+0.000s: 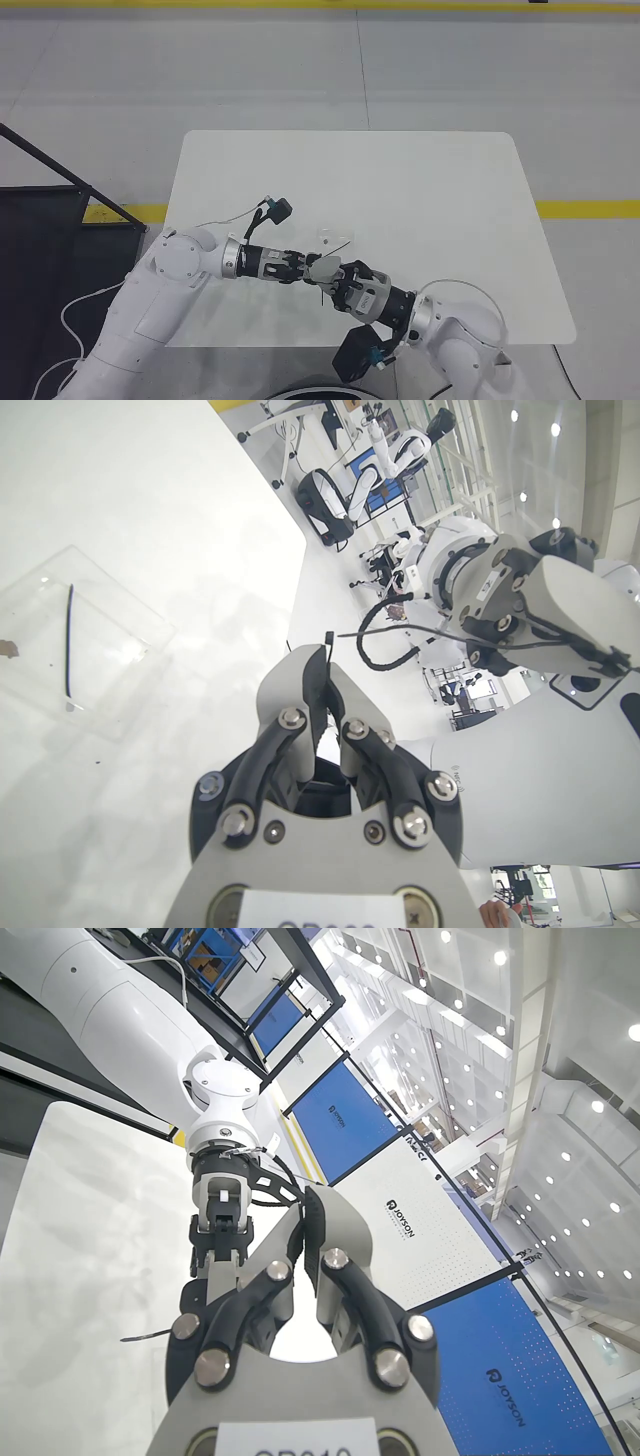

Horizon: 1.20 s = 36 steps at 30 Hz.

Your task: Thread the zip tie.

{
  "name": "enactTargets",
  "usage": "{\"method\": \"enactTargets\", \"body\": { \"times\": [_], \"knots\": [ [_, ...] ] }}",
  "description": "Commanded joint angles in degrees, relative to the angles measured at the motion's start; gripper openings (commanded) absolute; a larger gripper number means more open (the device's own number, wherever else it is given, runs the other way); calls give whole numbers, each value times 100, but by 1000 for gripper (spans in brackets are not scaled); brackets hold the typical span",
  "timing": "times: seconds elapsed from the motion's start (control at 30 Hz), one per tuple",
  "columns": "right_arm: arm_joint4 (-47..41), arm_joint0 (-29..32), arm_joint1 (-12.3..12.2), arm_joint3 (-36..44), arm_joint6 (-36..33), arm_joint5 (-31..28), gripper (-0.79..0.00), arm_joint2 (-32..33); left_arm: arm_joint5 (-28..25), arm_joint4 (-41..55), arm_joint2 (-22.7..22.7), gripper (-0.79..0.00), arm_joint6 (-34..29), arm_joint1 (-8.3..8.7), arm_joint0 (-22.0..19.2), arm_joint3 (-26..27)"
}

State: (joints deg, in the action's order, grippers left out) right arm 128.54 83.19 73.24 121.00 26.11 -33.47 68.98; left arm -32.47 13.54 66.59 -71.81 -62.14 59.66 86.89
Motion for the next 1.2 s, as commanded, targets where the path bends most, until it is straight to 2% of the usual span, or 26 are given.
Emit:
{"method": "enactTargets", "body": {
  "times": [0.0, 0.87, 1.17],
  "knots": [
    [-15, -18, -14, -12, -24, 5, -785, -22, 0, 0, 0, -785, 0, 0, 0, 0],
    [-196, -89, -186, -10, -234, 114, -785, -109, 0, 0, 0, -785, 0, 0, 0, 0],
    [-206, -152, -247, -18, -288, -17, -785, -159, 0, 0, 0, -785, 0, 0, 0, 0]
  ]
}}
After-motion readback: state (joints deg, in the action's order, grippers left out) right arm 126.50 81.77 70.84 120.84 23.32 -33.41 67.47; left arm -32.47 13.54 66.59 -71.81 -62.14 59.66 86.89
